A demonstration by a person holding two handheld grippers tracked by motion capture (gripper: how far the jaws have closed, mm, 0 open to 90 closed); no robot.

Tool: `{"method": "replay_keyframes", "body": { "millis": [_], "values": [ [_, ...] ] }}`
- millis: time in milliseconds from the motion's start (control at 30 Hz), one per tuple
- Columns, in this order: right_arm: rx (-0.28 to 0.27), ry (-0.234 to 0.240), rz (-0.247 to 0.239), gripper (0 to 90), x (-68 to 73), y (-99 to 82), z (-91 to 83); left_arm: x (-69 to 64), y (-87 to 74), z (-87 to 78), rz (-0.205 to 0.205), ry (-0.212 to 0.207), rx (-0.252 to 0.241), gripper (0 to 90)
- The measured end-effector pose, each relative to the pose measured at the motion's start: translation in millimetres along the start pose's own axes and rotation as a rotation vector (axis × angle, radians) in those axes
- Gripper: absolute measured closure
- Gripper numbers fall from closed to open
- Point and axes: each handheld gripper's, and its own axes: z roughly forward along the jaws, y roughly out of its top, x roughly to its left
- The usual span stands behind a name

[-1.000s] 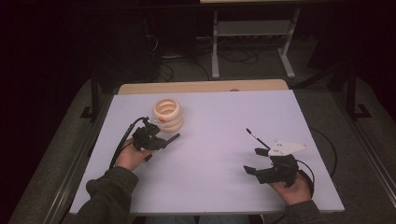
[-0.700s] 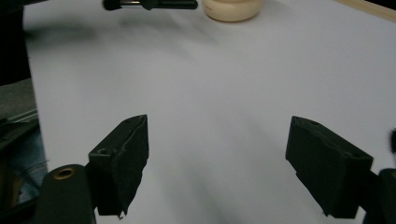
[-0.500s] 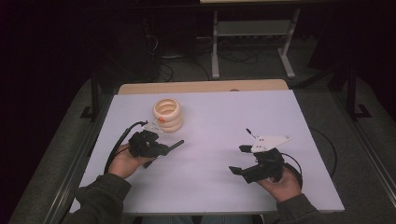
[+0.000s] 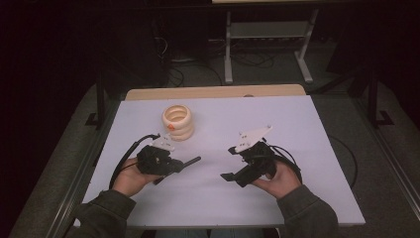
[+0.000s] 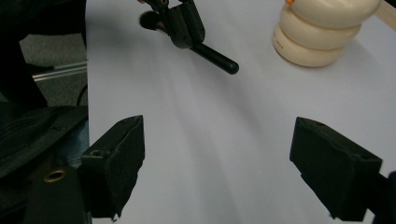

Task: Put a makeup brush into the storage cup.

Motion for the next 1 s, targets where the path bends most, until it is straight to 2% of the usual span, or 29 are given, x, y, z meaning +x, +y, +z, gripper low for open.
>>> {"method": "replay_keyframes", "body": {
  "millis": [133, 167, 300, 367, 433, 500, 567, 600, 667, 733, 800, 867, 933, 1000],
  "values": [
    [0.024, 0.021, -0.023, 17.1, -0.9, 6.4, 7.2, -8.8, 3.4, 0.7, 0.015, -0.015, -0.012, 79.7],
    [0.030, 0.026, -0.018, 16.7, -0.9, 7.1, 8.2, -9.9, 4.9, 0.4, 0.035, -0.022, -0.011, 79.7],
    [0.035, 0.037, -0.016, 16.2, -2.7, 7.7, 9.3, -16.8, 10.0, 1.8, 0.055, -0.035, -0.015, 79.7],
    [0.045, 0.046, -0.015, 16.9, -5.7, 8.1, 9.5, -22.6, 16.2, 4.8, 0.090, -0.052, -0.004, 79.7],
    [0.055, 0.059, -0.016, 19.1, -6.3, 8.9, 9.8, -27.1, 19.3, 7.4, 0.105, -0.068, -0.010, 79.6],
    [0.067, 0.079, -0.023, 22.4, -5.7, 9.8, 11.9, -32.7, 23.0, 9.9, 0.124, -0.084, -0.007, 79.7],
    [0.081, 0.095, -0.045, 29.5, -4.8, 10.1, 14.8, -37.2, 26.8, 12.7, 0.153, -0.101, 0.002, 79.7],
    [0.087, 0.108, -0.073, 30.7, -5.7, 9.8, 17.3, -39.3, 29.0, 14.3, 0.167, -0.116, 0.016, 79.7],
    [0.112, 0.120, -0.086, 31.2, -3.8, 9.8, 22.5, -41.9, 31.9, 16.0, 0.197, -0.129, 0.032, 79.7],
    [0.135, 0.139, -0.093, 33.9, -1.5, 9.3, 26.8, -45.9, 33.5, 18.2, 0.196, -0.146, 0.027, 79.6],
    [0.146, 0.164, -0.122, 40.0, 0.6, 8.3, 30.2, -50.7, 34.6, 20.4, 0.195, -0.161, 0.019, 79.7],
    [0.157, 0.177, -0.141, 44.4, 2.6, 7.2, 31.7, -53.4, 36.3, 21.9, 0.213, -0.172, 0.027, 79.7],
    [0.167, 0.201, -0.141, 49.2, 3.4, 5.8, 32.5, -54.8, 38.1, 23.2, 0.230, -0.180, 0.039, 79.7],
    [0.169, 0.225, -0.151, 54.1, 4.0, 4.7, 32.8, -55.6, 39.3, 24.8, 0.235, -0.185, 0.042, 79.7]
  ]
}}
